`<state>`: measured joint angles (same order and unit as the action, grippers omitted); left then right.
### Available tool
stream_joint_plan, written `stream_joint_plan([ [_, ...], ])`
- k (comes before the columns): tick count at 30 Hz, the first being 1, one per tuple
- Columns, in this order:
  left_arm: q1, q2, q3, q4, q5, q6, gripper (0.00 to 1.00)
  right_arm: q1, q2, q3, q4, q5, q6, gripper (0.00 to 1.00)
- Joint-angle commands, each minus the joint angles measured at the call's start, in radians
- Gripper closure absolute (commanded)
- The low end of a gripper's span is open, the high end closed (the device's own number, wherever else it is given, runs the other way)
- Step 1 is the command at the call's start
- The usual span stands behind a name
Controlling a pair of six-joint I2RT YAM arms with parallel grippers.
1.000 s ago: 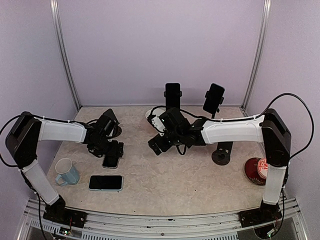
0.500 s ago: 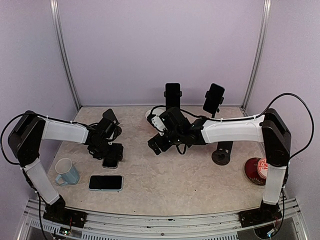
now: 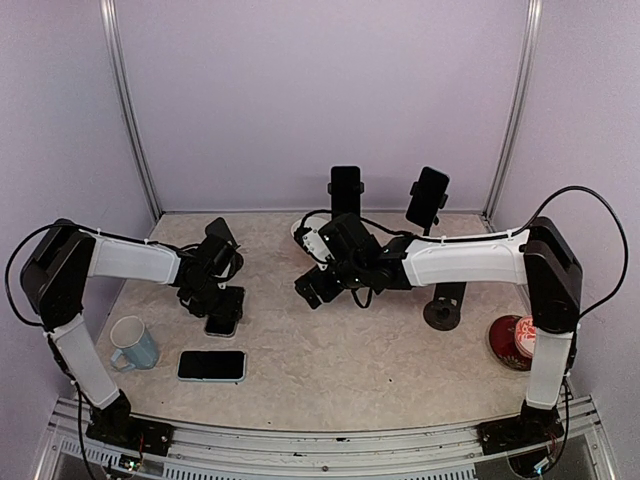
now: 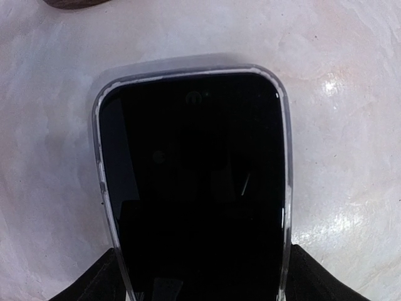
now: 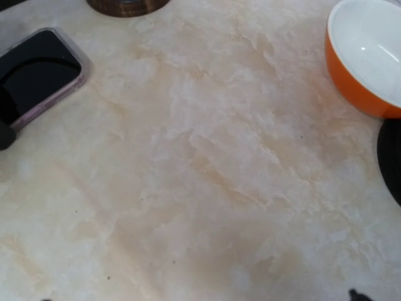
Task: Place the phone on the phone stand
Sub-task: Pick up the phone from the center of the board, then pass from the left arm to the right
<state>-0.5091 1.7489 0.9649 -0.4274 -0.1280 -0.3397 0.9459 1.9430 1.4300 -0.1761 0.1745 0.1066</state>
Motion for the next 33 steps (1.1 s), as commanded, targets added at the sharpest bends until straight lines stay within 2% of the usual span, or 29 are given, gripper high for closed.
stream_joint_plan([
  [1,0.007,0.067,-0.027,-0.033,0.034,0.004,0.31,-0.007,-0.013,-0.004,0.025,-0.013,0.014,0.0],
  [4,0.003,0.066,-0.028,-0.02,0.054,0.001,0.42,-0.008,-0.02,-0.003,0.019,-0.023,0.021,0.0],
  [5,0.002,0.061,-0.028,-0.013,0.06,0.001,0.43,-0.01,-0.025,-0.005,0.017,-0.029,0.026,0.0],
  [10,-0.01,-0.007,-0.027,0.016,0.051,-0.005,0.45,-0.03,-0.04,0.005,0.01,-0.099,0.082,0.0],
  [14,-0.031,-0.107,-0.027,0.059,0.042,-0.009,0.44,-0.06,-0.051,0.023,0.025,-0.225,0.165,0.0],
  [20,-0.074,-0.239,-0.042,0.127,0.043,-0.014,0.44,-0.094,-0.061,-0.01,0.191,-0.485,0.316,0.0],
  [24,-0.126,-0.316,-0.052,0.15,0.012,-0.024,0.44,-0.096,-0.034,0.012,0.264,-0.603,0.416,0.0],
  [33,-0.244,-0.47,-0.077,0.195,-0.083,-0.066,0.45,-0.083,0.032,0.084,0.329,-0.696,0.544,0.01],
])
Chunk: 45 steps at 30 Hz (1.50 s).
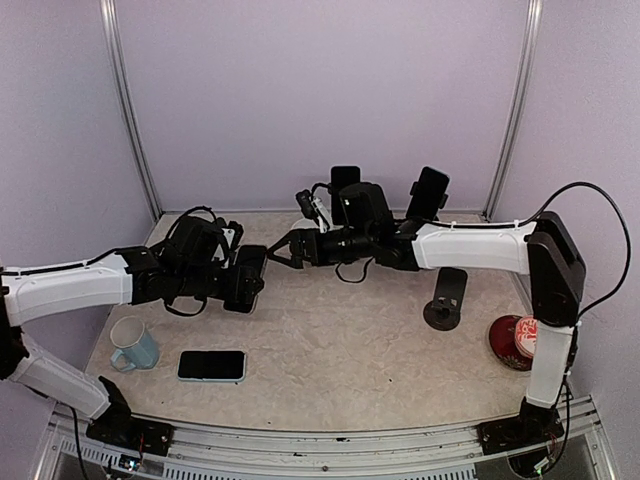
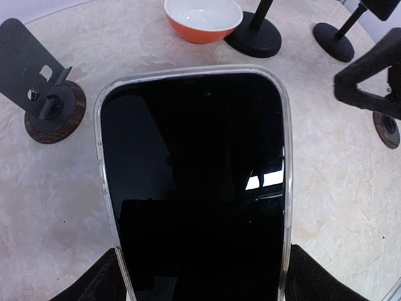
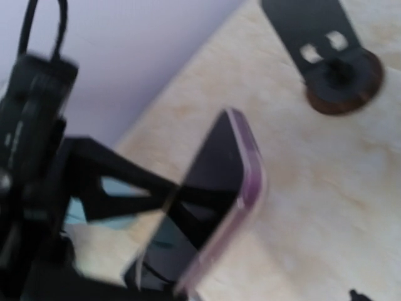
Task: Place the phone on the phone stand
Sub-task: Pass from the left arm to the right, then pass from the right arm to the left
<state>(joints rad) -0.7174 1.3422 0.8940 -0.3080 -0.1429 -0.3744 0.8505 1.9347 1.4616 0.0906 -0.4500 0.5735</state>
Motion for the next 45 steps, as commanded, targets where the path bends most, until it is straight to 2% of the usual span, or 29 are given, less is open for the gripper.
stream_joint_plan([
  [1,-0.045,-0.071,-0.005,0.077,-0.077,-0.036,0.46,0.018,0.052,0.066,0.057,-0.075,0.078,0.01],
  [8,-0.092,-0.097,0.004,0.078,-0.124,-0.056,0.45,0.059,0.132,0.176,0.009,-0.106,0.085,0.06],
  [11,-0.101,-0.111,0.005,0.084,-0.135,-0.058,0.45,0.07,0.168,0.224,-0.008,-0.122,0.088,0.18],
  [12,-0.105,-0.115,0.005,0.084,-0.137,-0.06,0.45,0.072,0.176,0.238,-0.014,-0.123,0.088,0.23],
  [14,-0.112,-0.121,0.003,0.086,-0.143,-0.063,0.45,0.073,0.189,0.256,-0.018,-0.124,0.089,0.43],
  [17,-0.119,-0.13,0.0,0.09,-0.147,-0.067,0.43,0.073,0.195,0.272,-0.034,-0.106,0.074,0.86],
  [18,-0.121,-0.135,-0.001,0.092,-0.146,-0.069,0.4,0.071,0.195,0.275,-0.038,-0.104,0.068,0.97],
  [19,-0.122,-0.14,0.001,0.093,-0.141,-0.072,0.36,0.069,0.192,0.278,-0.043,-0.105,0.062,1.0],
  [21,-0.122,-0.154,0.017,0.086,-0.102,-0.076,0.22,0.062,0.183,0.286,-0.054,-0.116,0.042,1.0],
  [22,-0.121,-0.164,0.035,0.077,-0.059,-0.075,0.09,0.052,0.174,0.29,-0.062,-0.126,0.027,1.0],
  [23,-0.122,-0.178,0.058,0.067,-0.008,-0.069,0.02,0.04,0.161,0.29,-0.071,-0.137,0.01,1.0],
  [29,-0.096,-0.286,0.2,-0.037,0.183,0.0,0.01,-0.061,0.013,0.171,-0.037,-0.224,-0.159,1.0],
  [34,0.049,-0.271,0.272,-0.108,0.414,0.081,0.01,-0.079,-0.02,0.21,-0.156,-0.354,-0.378,1.0],
  [38,0.14,-0.225,0.304,-0.142,0.641,0.141,0.01,-0.079,-0.034,0.218,-0.178,-0.437,-0.428,1.0],
  [45,0.163,-0.154,0.355,-0.223,0.79,0.253,0.01,-0.076,-0.059,0.232,-0.201,-0.605,-0.488,1.0],
])
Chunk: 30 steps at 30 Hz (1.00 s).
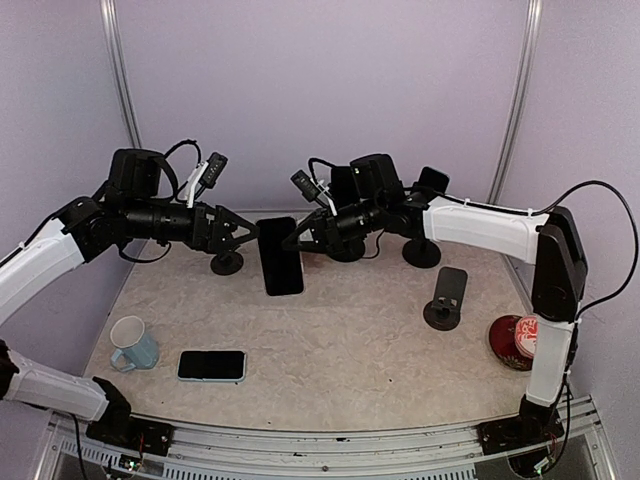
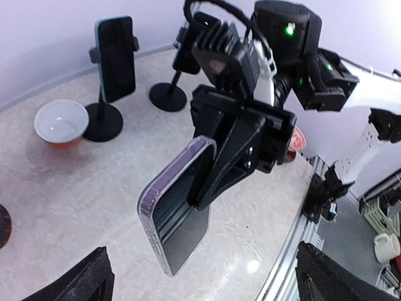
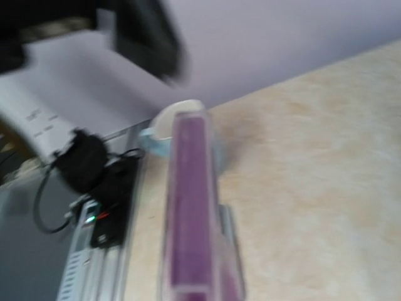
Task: Place the phone on the phone stand
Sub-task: Pass from the right arm to the left
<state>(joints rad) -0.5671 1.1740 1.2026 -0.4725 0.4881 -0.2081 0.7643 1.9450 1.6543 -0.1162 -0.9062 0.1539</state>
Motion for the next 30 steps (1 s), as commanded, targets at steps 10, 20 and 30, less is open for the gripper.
stream_joint_plan([
  [10,0.017,0.066,0.021,-0.012,0.291,0.08,0.32,0.029,-0.075,0.034,-0.001,-0.214,-0.098,1.0],
  [20,0.017,0.097,0.002,0.047,0.353,0.065,0.57,0.052,-0.029,0.079,-0.033,-0.217,-0.108,1.0],
  [30,0.019,0.105,0.044,0.073,0.267,0.099,1.0,0.038,-0.022,0.076,-0.049,-0.144,-0.099,0.72],
])
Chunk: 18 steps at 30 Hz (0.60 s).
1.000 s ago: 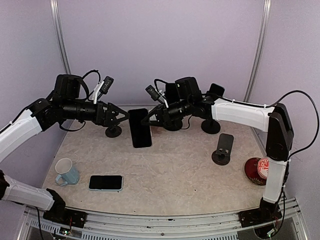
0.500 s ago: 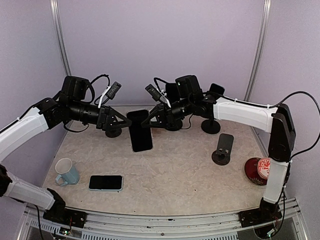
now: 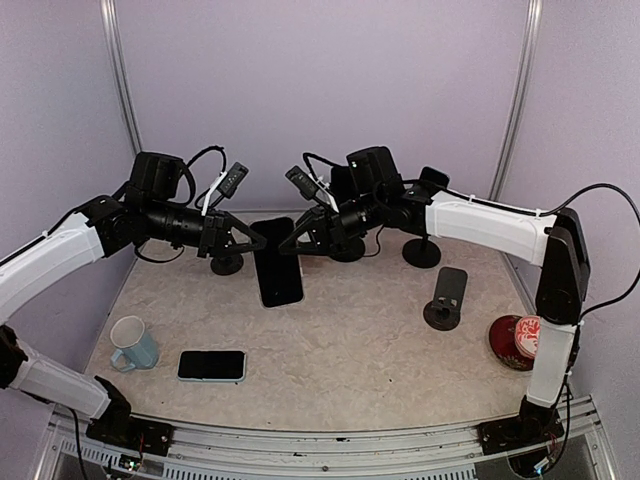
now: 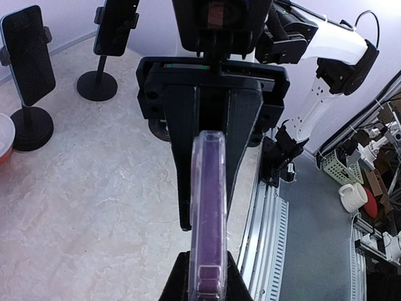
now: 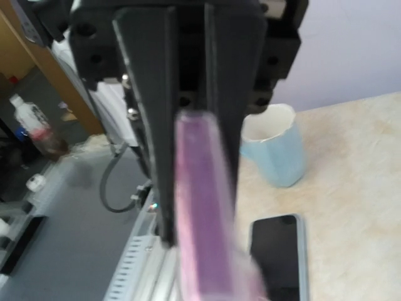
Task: Place the phone on the phone stand
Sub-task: Pass from the right arm to the left, then place the phone on the phone stand.
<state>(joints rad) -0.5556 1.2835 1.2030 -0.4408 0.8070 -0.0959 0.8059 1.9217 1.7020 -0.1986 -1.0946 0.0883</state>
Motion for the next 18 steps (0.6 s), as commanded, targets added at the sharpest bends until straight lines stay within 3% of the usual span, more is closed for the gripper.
stream_joint_plan([
  [1,0.012,-0.01,0.045,0.052,-0.077,-0.008,1.0,-0.013,-0.002,0.021,0.036,0.057,-0.02,0.54],
  [3,0.03,-0.02,0.046,0.083,-0.123,0.012,1.0,-0.044,-0.013,-0.004,0.054,0.084,0.024,0.04],
  [4,0.042,-0.021,0.045,0.094,-0.147,0.023,1.0,-0.062,-0.025,-0.037,0.076,0.095,0.055,0.0],
  [8,0.149,-0.015,0.03,0.15,-0.21,0.065,1.0,-0.142,-0.097,-0.171,0.166,0.132,0.141,0.0],
  [18,0.418,0.103,-0.016,0.279,-0.257,0.077,1.0,-0.196,-0.258,-0.376,0.158,0.21,0.081,0.0],
])
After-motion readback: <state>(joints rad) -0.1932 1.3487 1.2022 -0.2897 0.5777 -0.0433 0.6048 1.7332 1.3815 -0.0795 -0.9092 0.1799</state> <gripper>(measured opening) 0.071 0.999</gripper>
